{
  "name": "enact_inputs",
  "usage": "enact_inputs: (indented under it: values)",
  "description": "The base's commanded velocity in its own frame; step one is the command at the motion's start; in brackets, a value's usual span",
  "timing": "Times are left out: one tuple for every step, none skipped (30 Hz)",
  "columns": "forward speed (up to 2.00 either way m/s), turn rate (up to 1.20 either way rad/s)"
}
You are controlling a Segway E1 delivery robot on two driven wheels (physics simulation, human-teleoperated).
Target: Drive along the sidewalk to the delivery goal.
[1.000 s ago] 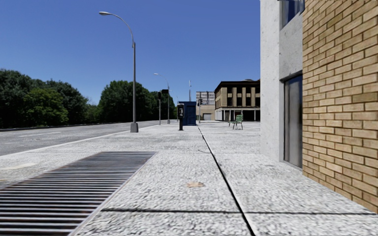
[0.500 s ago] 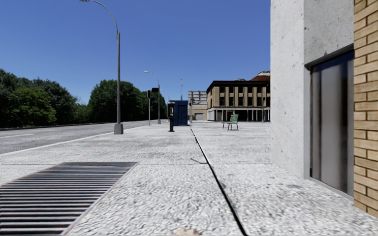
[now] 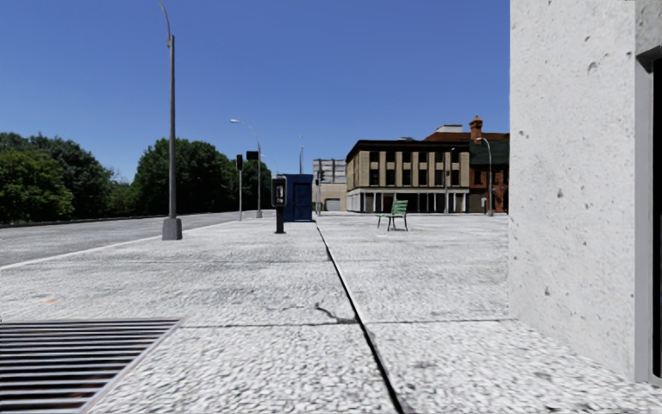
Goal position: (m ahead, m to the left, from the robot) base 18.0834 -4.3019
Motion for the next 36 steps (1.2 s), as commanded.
enact_inputs:
  values:
    - [2.00,-0.25]
    - [2.00,-0.25]
    - [2.00,-0.25]
    - [2.00,-0.25]
    - [2.00,-0.25]
    - [2.00,-0.26]
    - [2.00,-0.26]
    - [2.00,-0.26]
    - [2.00,-0.27]
    - [2.00,-0.27]
    - [2.00,-0.27]
    - [2.00,-0.27]
    - [2.00,-0.27]
    - [2.00,-0.27]
    - [2.00,-0.27]
    - [2.00,-0.27]
    - [2.00,-0.27]
    - [2.00,-0.27]
    - [2.00,-0.27]
    - [2.00,-0.28]
    - [2.00,-0.28]
    - [2.00,-0.29]
    - [2.00,-0.30]
    - [2.00,-0.30]
    - [2.00,-0.32]
    - [2.00,-0.33]
    - [2.00,-0.33]
    - [2.00,-0.33]
    - [2.00,-0.33]
    - [2.00,-0.34]
    - [2.00,-0.34]
    - [2.00,-0.34]
    - [2.00,-0.34]
    - [2.00,-0.34]
    - [2.00,-0.34]
    - [2.00,-0.34]
